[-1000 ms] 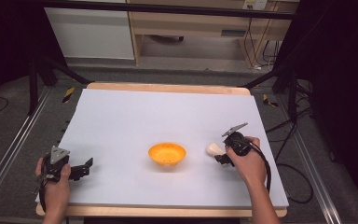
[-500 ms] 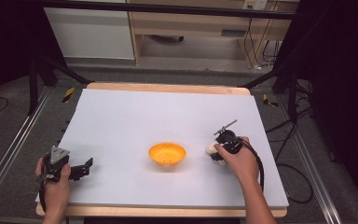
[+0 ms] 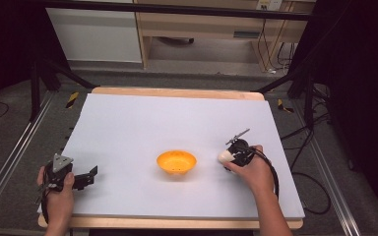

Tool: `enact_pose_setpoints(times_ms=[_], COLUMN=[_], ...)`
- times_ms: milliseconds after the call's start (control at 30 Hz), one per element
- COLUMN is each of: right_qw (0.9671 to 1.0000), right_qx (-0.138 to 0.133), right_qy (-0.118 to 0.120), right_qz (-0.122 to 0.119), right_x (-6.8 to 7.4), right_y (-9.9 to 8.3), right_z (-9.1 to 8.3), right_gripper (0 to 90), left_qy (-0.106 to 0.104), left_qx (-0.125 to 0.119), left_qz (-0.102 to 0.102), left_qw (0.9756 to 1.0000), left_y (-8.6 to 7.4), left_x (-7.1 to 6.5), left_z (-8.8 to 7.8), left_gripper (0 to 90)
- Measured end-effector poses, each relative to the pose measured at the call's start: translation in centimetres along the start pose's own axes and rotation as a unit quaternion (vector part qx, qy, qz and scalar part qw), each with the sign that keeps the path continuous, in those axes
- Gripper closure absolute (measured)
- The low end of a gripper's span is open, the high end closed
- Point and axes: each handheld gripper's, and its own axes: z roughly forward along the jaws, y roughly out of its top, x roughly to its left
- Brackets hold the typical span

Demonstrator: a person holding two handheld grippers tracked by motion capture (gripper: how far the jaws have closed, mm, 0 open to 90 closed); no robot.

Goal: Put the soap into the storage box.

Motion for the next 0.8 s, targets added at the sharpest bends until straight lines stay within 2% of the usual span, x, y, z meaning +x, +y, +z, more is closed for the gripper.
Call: enact_pose_setpoints(times_ms=[100,267,333,400,533,633,667,800], right_qw=[0.9999,0.9997,0.9996,0.9995,0.9993,0.9992,0.9988,0.9978], right_qx=[0.006,0.016,0.017,0.013,0.009,-0.007,-0.010,-0.015], right_qy=[0.007,0.015,0.019,0.014,0.019,0.022,0.023,0.031], right_qz=[0.005,-0.011,-0.009,-0.024,-0.030,-0.031,-0.041,-0.057], right_x=[-0.1,-0.5,-0.5,-0.4,-0.4,-0.3,-0.2,0.4], right_y=[0.2,0.6,0.6,0.5,0.5,0.6,0.7,1.3], right_z=[0.0,0.1,0.0,0.0,-0.2,-1.1,-1.3,-2.4], right_gripper=[47.9,48.9,49.1,49.5,49.6,49.7,49.7,49.7], left_qy=[0.001,-0.001,0.000,0.002,0.006,0.006,0.006,0.005], left_qx=[0.002,0.002,0.001,0.003,0.004,0.004,0.004,0.002], left_qz=[0.001,-0.002,0.001,0.003,0.004,0.003,0.003,0.004], left_qw=[1.0000,1.0000,1.0000,1.0000,1.0000,1.0000,1.0000,1.0000], left_y=[0.0,0.0,0.0,0.0,0.1,0.1,0.1,0.0], left_x=[0.0,0.0,0.0,0.0,-0.1,-0.1,-0.1,-0.1], left_z=[0.1,0.1,0.1,0.1,0.1,0.1,0.1,0.1], left_gripper=[0.0,0.0,0.0,0.0,0.0,0.0,0.0,0.0])
